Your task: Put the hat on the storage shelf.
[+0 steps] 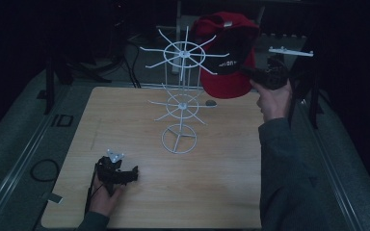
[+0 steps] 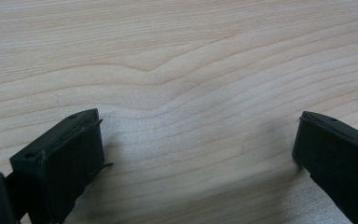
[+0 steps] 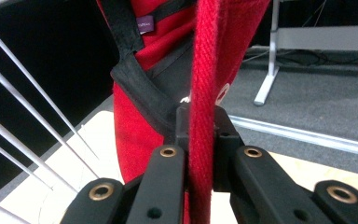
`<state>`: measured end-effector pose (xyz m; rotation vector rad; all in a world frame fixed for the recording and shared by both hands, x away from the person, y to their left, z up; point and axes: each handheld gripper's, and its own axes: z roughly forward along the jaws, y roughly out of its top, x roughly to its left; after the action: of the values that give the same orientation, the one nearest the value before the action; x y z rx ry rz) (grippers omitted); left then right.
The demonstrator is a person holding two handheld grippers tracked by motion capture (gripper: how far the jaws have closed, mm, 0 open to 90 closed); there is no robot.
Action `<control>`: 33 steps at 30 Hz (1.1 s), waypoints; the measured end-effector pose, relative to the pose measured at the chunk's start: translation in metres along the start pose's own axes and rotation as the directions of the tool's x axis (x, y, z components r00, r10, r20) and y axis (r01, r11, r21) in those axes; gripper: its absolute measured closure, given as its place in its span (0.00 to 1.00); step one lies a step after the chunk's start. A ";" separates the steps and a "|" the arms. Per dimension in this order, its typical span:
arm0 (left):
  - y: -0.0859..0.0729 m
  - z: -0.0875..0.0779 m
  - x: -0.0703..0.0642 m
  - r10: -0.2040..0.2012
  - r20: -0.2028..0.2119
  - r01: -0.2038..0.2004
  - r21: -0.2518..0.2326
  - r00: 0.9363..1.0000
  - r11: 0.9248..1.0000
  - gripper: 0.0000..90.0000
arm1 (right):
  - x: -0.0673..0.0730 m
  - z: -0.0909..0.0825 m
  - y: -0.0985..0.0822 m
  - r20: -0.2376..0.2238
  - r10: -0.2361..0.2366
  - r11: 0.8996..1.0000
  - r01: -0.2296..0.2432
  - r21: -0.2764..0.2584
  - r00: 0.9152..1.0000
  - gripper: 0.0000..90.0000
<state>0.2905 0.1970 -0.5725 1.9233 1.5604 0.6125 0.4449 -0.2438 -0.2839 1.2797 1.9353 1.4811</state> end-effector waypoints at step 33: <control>0.000 0.000 0.000 -0.004 0.000 0.004 -0.003 1.000 1.000 0.02 | 0.011 -0.022 -0.010 0.056 -0.107 0.992 0.110 -0.058 0.993 0.95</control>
<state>0.2905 0.1967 -0.5727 1.9178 1.5622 0.6133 0.4185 -0.2467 -0.2829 1.1570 1.8806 1.4274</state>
